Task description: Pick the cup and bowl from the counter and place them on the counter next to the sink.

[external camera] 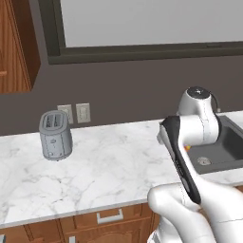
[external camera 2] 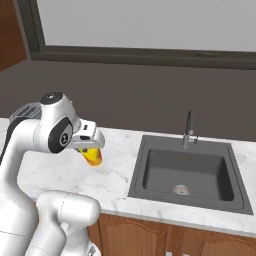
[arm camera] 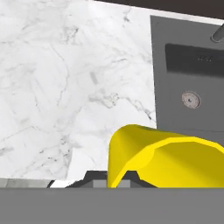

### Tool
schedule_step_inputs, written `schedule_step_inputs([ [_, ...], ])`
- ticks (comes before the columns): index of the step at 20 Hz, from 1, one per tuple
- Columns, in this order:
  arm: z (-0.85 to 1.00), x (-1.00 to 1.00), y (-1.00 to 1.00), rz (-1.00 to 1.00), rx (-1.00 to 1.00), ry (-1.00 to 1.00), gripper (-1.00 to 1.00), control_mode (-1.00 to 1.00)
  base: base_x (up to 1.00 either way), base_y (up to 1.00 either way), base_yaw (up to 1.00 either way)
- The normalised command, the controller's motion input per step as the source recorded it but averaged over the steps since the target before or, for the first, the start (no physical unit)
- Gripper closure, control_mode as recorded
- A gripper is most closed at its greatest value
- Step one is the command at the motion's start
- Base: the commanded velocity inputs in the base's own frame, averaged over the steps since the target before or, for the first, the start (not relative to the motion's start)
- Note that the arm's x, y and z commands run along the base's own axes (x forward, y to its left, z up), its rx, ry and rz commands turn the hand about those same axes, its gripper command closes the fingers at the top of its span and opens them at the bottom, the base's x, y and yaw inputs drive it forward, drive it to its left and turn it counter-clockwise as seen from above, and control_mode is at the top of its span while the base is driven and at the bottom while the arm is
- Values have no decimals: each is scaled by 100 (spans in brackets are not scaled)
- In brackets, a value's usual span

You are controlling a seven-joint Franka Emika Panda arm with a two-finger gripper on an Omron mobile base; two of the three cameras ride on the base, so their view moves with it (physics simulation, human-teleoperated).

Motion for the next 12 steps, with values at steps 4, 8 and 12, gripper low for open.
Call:
schedule_step_inputs([
  [4, -64, 41, -2, -9, 1, 0, 100, -100, 0, 0, 0],
  [8, -58, 35, -6, -5, 0, 0, 100, -100, 0, 0, 0],
  [12, -34, 19, -29, -2, 5, 0, 100, -100, 0, 0, 0],
])
